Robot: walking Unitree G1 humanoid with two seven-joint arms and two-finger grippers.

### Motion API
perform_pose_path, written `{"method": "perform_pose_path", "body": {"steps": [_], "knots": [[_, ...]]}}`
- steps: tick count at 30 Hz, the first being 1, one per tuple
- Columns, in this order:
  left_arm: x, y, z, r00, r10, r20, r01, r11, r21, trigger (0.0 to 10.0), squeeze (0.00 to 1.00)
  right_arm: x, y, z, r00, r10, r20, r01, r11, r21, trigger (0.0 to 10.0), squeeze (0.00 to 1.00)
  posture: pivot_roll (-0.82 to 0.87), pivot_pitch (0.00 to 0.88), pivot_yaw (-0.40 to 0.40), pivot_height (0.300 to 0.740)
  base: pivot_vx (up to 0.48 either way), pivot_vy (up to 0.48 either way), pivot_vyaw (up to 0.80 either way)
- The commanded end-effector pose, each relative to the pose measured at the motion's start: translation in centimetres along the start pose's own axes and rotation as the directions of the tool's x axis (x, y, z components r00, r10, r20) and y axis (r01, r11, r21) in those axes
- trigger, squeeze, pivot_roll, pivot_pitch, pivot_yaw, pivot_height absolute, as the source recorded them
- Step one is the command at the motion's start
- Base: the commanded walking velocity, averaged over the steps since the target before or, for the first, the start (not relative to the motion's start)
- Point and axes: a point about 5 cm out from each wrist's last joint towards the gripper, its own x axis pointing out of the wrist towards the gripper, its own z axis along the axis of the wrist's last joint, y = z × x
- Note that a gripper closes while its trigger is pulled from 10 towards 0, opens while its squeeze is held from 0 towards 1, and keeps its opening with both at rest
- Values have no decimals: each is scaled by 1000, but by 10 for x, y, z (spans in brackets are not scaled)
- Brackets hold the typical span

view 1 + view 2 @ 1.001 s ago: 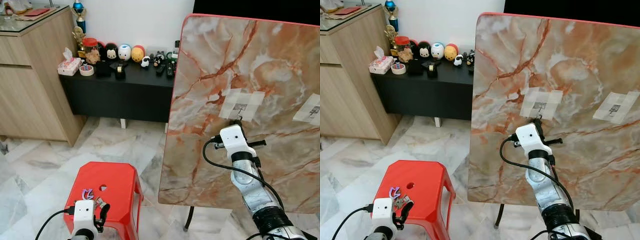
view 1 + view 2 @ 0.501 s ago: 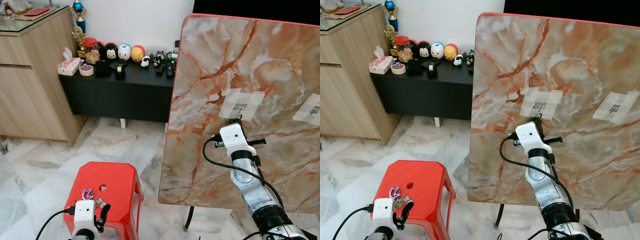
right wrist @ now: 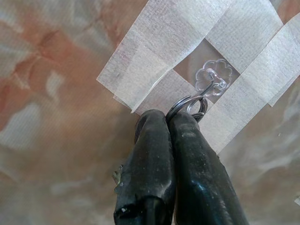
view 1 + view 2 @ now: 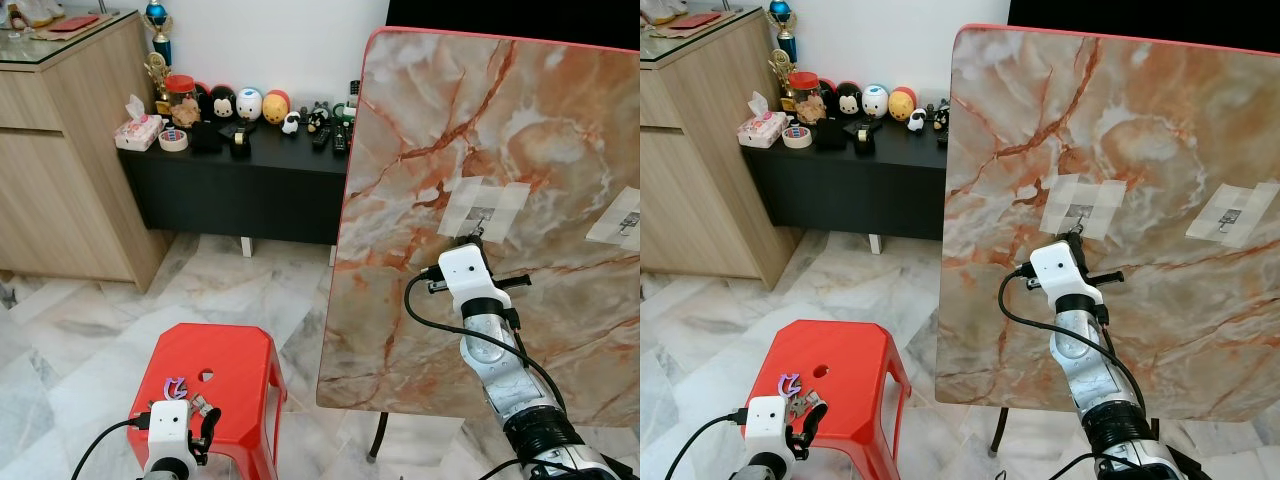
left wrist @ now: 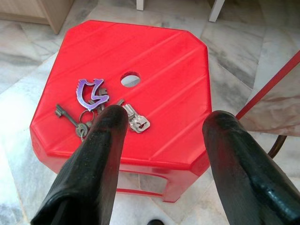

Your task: Hang keys on a hook

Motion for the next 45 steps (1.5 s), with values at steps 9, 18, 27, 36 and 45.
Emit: {"method": "perform_pose_path", "body": {"steps": [9,18,27,36,45], "knots": [[0,-3,-2,1000,-11,-14,11,1000,-1,10000,0,4,-2,-1,999,24,-21,-24,1000,-7,10000,0,31,0,-99,740,0,0,0],[-1,-3,-3,1000,-12,-15,12,1000,0,10000,0,3,1,-2,999,44,-28,-44,999,0,10000,0,29,0,-99,740,0,0,0],[-1,-4,-4,1000,-12,-18,12,1000,-1,10000,0,3,2,0,998,57,-17,-57,998,23,10000,1000,29,2,-100,740,0,0,0],[-2,-3,-5,1000,-11,-24,11,1000,0,10000,0,1,3,3,998,59,8,-59,998,37,10000,1000,28,2,-98,740,0,0,0],[-2,-5,-6,1000,-17,-27,16,1000,-1,10000,0,-2,-2,7,998,32,59,-35,998,50,10000,376,25,1,-98,740,0,0,0]]}}
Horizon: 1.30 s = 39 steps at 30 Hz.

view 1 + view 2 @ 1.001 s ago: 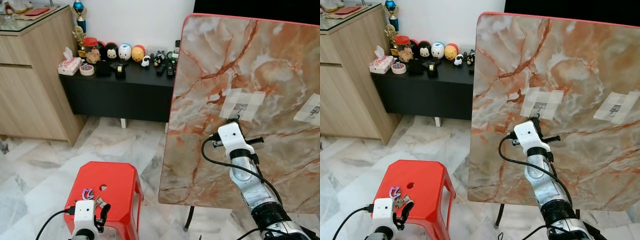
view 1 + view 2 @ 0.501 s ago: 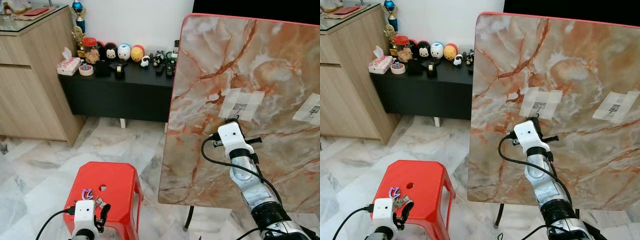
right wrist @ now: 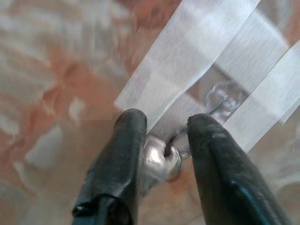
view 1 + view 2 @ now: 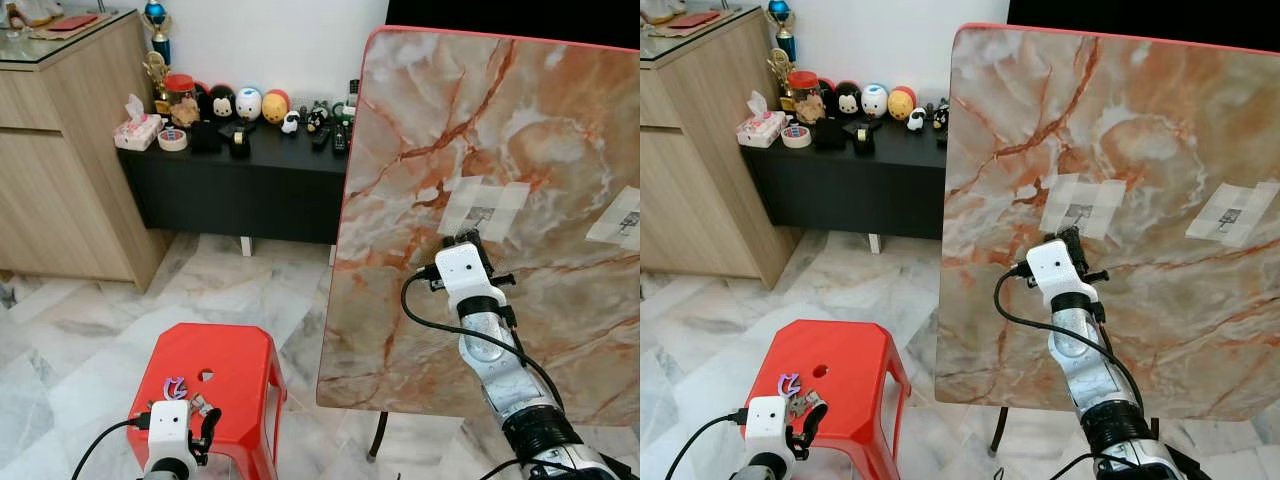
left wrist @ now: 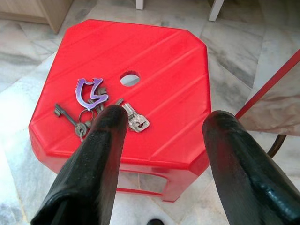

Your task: Hang keys on a hook

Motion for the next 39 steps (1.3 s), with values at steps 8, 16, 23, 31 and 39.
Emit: {"method": "perform_pose_path", "body": {"steps": [8,16,23,31,39], "knots": [[-2,-3,-6,999,-12,-30,12,1000,1,10000,0,-15,2,-7,999,38,-3,-38,999,17,10000,0,21,3,-96,740,0,0,0],[-2,-2,-7,999,-8,-35,8,1000,3,10000,0,-48,19,-43,968,122,-221,-71,971,226,10000,0,21,0,-104,740,0,0,0],[-2,-1,-8,999,1,-44,0,1000,14,10000,0,-91,39,-100,818,244,-521,-21,918,397,10000,0,18,0,-101,740,0,0,0],[-3,5,-12,996,3,-88,-1,1000,27,10000,0,-138,62,-137,638,391,-664,-29,873,486,10000,0,31,0,-87,740,0,0,0],[1,9,-11,992,4,-129,0,999,34,10000,0,-183,78,-154,517,451,-728,-31,860,510,10000,0,31,0,-50,740,0,0,0]]}}
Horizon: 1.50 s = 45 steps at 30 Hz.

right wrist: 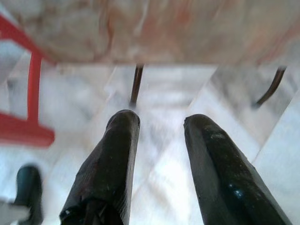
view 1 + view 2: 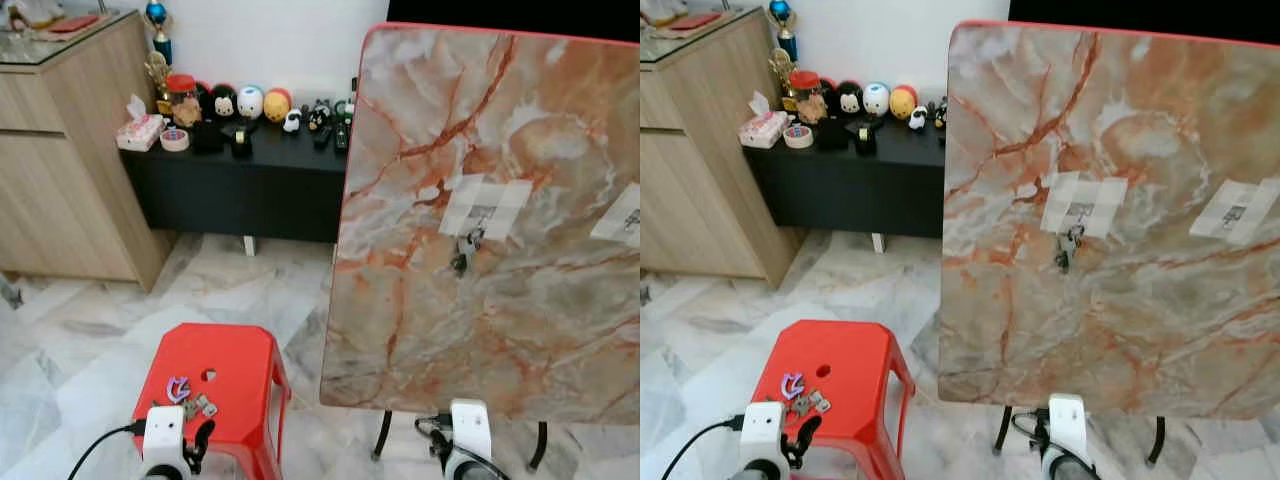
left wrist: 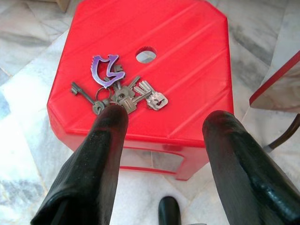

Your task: Hang keys on a hook

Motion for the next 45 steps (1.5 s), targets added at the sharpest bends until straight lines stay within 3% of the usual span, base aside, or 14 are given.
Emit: {"method": "perform_pose_path", "body": {"steps": [1,7,8,10,15,16,18,22,25,31,34,40,43,45], "knots": [[1,-2,-3,999,-19,-39,20,1000,22,10000,0,-1,-1,-6,1000,-7,-19,7,1000,-19,10000,0,32,0,-49,740,0,0,0],[2,-3,-7,996,-17,-89,19,1000,23,10000,0,-3,0,-20,997,-27,-68,33,995,93,10000,0,30,0,-47,740,0,0,0],[3,-4,-9,993,-8,-114,8,1000,-5,10000,0,-6,-4,-30,994,-40,-105,58,982,180,10000,0,22,0,-48,740,0,0,0],[2,-5,-12,990,-7,-138,4,1000,-19,10000,0,-8,-7,-39,989,-54,-140,83,975,208,10000,0,22,0,-48,740,0,0,0],[-3,-6,-26,975,3,-224,-3,1000,-1,10000,0,-13,-16,-52,976,-88,-199,125,975,181,10000,0,39,0,-49,740,0,0,0],[-6,-4,-34,961,19,-277,-10,999,34,10000,0,-12,-18,-48,978,-105,-181,134,979,152,10000,0,39,0,-44,740,0,0,0],[-8,0,-36,956,33,-291,-29,999,20,10000,0,-11,-15,-46,981,-100,-165,133,970,204,10000,0,30,0,-40,740,0,0,0],[-8,3,-36,954,40,-297,-38,999,12,10000,0,-10,-9,-44,985,-76,-156,110,968,226,10000,0,41,0,-37,740,0,0,0],[-7,3,-36,949,37,-313,-35,999,12,10000,0,-9,-6,-43,984,-68,-163,98,978,187,10000,0,44,0,-35,740,0,0,0],[-5,0,-34,947,33,-320,-28,999,21,10000,0,-9,0,-42,986,-35,-160,69,975,211,10000,0,39,0,-31,740,0,0,0],[-4,-2,-33,947,29,-321,-25,1000,17,10000,0,-10,2,-44,986,-19,-165,47,985,167,10000,0,42,0,-35,740,0,0,0],[-5,-5,-35,943,19,-332,-18,1000,5,10000,0,-10,4,-45,985,-20,-174,51,983,175,10000,0,45,6,-36,740,0,0,0],[-6,-5,-37,941,20,-338,-21,1000,2,10000,0,-9,5,-43,986,-12,-169,37,989,142,10000,0,46,3,-36,740,0,0,0],[-7,-5,-38,939,22,-345,-23,1000,0,10000,0,-8,7,-41,987,-3,-163,14,998,64,10000,0,49,6,-38,740,0,304,0]]}}
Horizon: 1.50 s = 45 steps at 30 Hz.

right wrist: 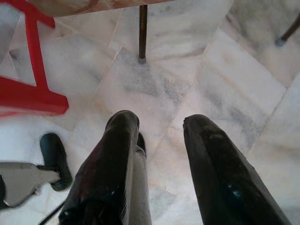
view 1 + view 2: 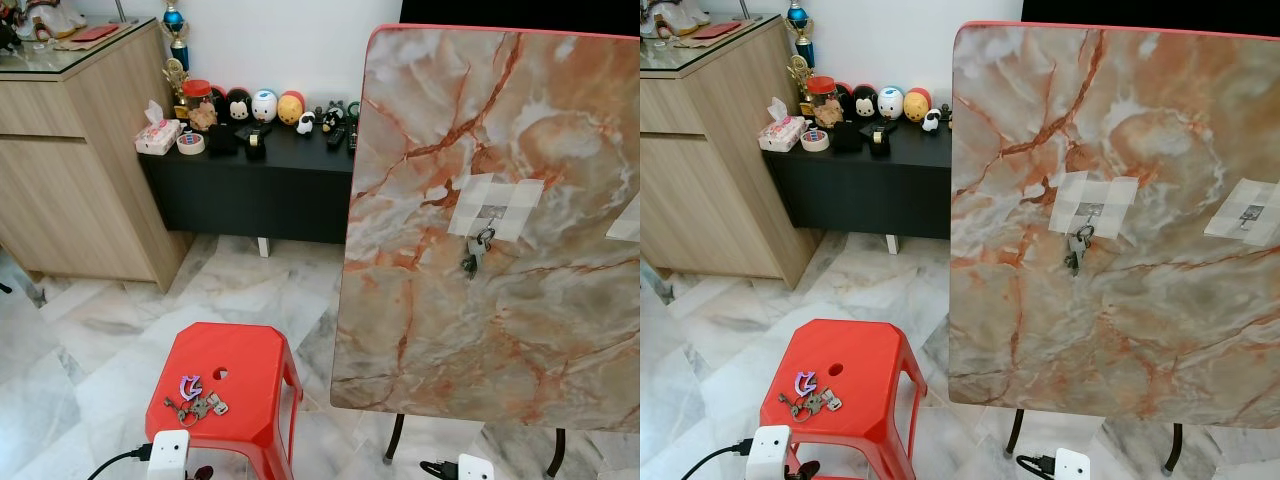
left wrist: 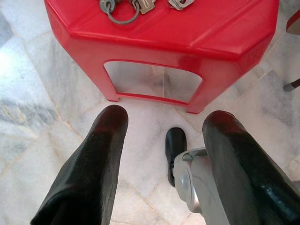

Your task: Hang keys on a hook

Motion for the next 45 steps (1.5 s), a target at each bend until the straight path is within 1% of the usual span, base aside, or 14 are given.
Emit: {"method": "perform_pose_path", "body": {"steps": [1,4,5,7,10,13,15,33,45], "knots": [[-1,0,-7,999,0,-36,0,1000,-2,10000,0,0,1,-1,1000,6,-4,-6,997,-77,10000,0,50,6,-38,740,0,319,800],[-1,0,-8,999,1,-38,-1,1000,-2,10000,0,-1,-1,-4,1000,3,-5,-4,997,-77,10000,0,50,6,-38,740,0,319,800],[-2,1,-9,999,2,-43,-2,1000,-3,10000,0,-1,-2,-6,1000,-1,-7,1,1000,-30,10000,0,52,6,-37,740,0,0,569],[-2,1,-10,999,4,-46,-4,1000,1,10000,0,-1,-2,-6,1000,3,-15,-4,1000,-24,10000,0,50,4,-38,740,0,0,284],[-2,2,-11,999,4,-47,-4,1000,4,10000,0,-1,-2,-6,1000,14,-21,-15,998,-68,10000,0,50,4,-38,740,0,149,0],[-2,3,-11,999,7,-48,-7,1000,5,10000,0,-1,-2,-7,1000,14,-19,-14,999,-35,10000,0,51,4,-39,740,0,442,0],[-2,4,-10,999,9,-46,-9,1000,3,10000,0,-1,-3,-7,1000,12,-17,-12,1000,-29,10000,0,54,5,-37,740,0,442,0],[-3,3,-14,998,9,-62,-10,1000,-6,10000,0,-1,-4,-5,1000,10,-5,-10,1000,-27,10000,0,52,5,-41,740,0,438,0],[-3,3,-13,998,7,-55,-8,1000,-5,10000,0,-1,-3,-6,1000,12,-3,-12,1000,-25,10000,0,51,0,-40,740,0,425,0]]}}
